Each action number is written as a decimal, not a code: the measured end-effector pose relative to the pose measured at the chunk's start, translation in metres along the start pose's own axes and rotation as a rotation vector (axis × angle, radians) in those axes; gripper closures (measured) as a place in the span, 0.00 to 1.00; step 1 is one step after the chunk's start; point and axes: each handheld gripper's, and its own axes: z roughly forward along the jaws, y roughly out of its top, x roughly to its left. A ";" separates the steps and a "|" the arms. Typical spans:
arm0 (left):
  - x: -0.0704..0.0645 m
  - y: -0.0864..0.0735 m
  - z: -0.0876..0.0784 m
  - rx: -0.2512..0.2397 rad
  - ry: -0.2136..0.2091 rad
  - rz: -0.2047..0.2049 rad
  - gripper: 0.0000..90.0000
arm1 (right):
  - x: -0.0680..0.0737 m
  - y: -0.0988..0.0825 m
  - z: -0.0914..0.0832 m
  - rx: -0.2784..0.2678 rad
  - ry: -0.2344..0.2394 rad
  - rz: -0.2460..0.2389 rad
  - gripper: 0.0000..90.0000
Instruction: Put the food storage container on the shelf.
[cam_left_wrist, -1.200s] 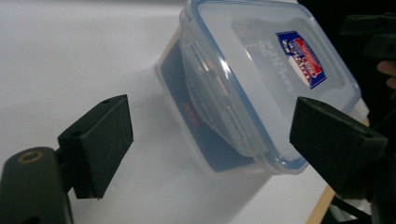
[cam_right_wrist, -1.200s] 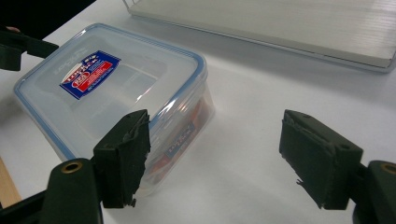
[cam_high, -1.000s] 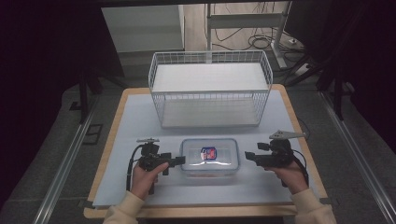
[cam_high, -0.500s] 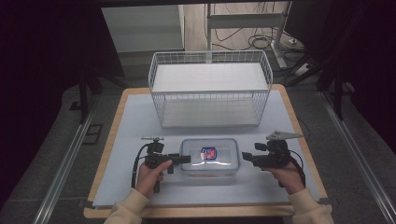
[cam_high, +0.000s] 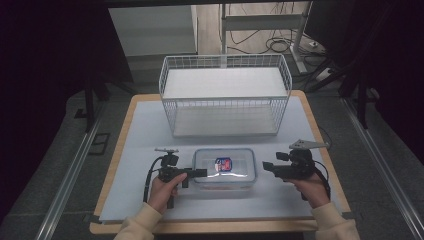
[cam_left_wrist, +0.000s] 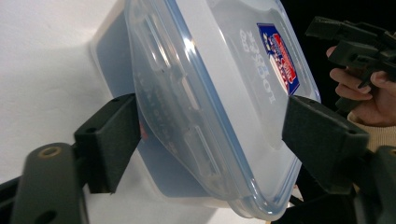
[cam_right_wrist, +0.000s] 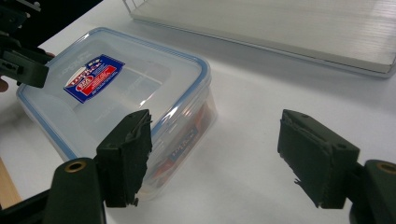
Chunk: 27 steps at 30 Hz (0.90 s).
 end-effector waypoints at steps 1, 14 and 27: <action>0.000 0.000 -0.001 -0.003 0.001 0.004 0.24 | 0.000 0.000 0.000 0.000 0.000 0.000 0.30; -0.002 0.000 -0.003 -0.024 0.012 0.012 0.29 | 0.002 0.004 0.007 0.005 0.053 0.027 0.30; 0.002 -0.003 0.001 0.015 -0.017 -0.041 0.21 | 0.003 0.004 0.007 0.016 0.041 0.025 0.30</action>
